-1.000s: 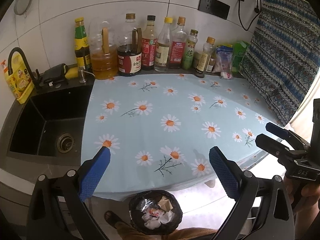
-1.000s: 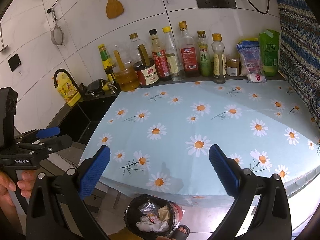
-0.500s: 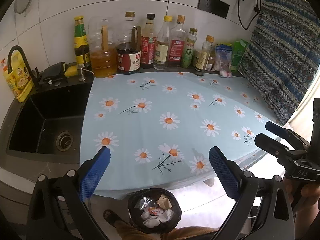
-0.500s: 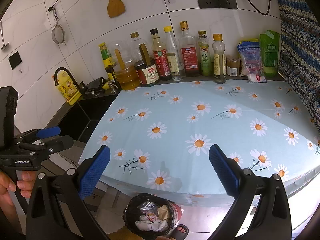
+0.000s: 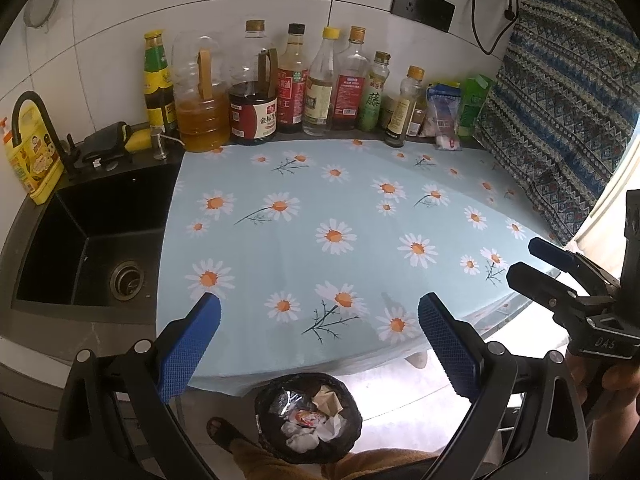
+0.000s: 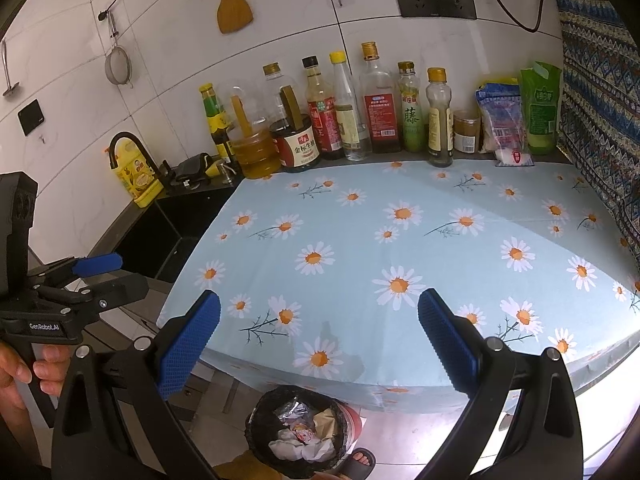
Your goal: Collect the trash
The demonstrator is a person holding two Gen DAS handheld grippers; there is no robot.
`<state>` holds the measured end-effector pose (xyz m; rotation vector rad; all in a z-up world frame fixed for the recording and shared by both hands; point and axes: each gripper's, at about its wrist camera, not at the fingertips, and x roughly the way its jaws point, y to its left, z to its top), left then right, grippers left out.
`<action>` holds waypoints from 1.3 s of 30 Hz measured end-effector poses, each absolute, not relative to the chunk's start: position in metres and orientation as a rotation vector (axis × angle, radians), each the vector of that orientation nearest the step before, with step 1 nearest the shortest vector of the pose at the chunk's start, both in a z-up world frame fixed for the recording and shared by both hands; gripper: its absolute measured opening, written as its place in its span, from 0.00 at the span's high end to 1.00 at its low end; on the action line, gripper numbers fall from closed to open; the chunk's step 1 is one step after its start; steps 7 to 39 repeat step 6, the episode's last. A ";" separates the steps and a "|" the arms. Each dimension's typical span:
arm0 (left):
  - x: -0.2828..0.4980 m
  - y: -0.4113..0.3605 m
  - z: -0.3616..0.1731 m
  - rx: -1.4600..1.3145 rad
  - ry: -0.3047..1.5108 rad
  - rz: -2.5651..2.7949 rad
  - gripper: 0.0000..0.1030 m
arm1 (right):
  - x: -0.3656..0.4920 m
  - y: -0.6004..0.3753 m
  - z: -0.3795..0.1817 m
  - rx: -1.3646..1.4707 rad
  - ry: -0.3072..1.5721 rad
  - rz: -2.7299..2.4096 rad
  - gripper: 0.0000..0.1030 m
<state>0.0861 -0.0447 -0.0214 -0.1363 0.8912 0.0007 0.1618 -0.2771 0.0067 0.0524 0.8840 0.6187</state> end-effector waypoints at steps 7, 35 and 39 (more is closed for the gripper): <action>0.087 -0.045 -0.022 -0.137 0.896 0.000 0.07 | 0.162 -0.279 0.007 0.056 0.884 0.613 0.05; 0.087 -0.045 -0.022 -0.137 0.896 0.000 0.07 | 0.162 -0.279 0.007 0.056 0.884 0.613 0.05; 0.087 -0.045 -0.022 -0.137 0.896 0.000 0.07 | 0.162 -0.279 0.007 0.056 0.884 0.613 0.05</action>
